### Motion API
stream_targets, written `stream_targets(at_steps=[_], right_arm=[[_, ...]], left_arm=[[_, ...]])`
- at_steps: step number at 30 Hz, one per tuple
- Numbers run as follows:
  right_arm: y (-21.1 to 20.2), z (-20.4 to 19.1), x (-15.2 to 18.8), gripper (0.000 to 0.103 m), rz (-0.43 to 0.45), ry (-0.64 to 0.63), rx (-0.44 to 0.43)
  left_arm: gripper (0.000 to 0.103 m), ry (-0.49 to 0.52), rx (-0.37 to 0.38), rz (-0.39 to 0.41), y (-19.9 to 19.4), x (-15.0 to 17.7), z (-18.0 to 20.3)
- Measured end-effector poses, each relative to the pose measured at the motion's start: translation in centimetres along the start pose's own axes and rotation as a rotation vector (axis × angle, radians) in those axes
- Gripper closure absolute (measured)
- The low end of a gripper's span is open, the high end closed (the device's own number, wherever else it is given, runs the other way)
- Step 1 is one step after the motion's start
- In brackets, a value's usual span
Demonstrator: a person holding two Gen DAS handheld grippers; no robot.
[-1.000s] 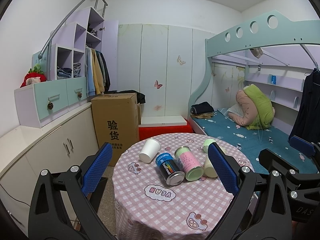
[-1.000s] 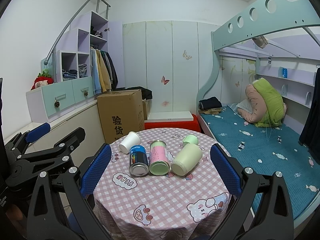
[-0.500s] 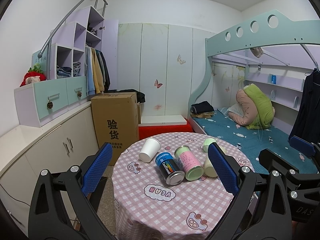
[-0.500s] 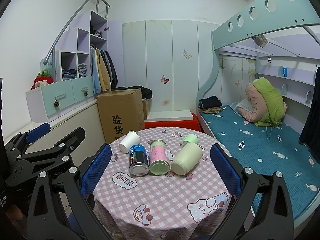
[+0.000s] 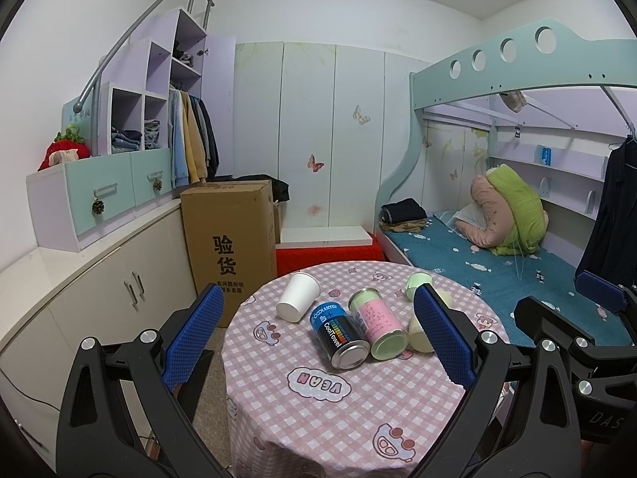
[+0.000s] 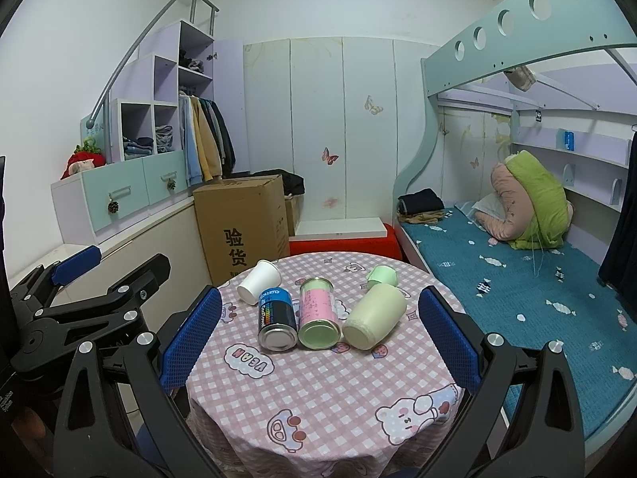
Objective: Flip cup upright
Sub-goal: 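Move the right tool down toward the blue CoolTowel can lying on its side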
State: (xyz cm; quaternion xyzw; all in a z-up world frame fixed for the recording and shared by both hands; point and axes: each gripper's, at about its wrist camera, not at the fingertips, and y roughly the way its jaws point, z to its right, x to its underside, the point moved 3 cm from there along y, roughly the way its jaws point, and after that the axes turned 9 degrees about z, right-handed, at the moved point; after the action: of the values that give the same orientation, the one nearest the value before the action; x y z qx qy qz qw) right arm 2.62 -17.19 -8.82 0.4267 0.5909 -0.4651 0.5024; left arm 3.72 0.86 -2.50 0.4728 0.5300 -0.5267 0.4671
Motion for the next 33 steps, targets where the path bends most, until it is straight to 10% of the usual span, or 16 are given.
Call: stream_targets(at_steps=[33], right_arm=[[13.2,2.2,6.0,0.007,-0.268,0.049,0.011]], left_arm=[[0.006,-0.090,0.033,-0.377,15.3,8.5,-0.9]])
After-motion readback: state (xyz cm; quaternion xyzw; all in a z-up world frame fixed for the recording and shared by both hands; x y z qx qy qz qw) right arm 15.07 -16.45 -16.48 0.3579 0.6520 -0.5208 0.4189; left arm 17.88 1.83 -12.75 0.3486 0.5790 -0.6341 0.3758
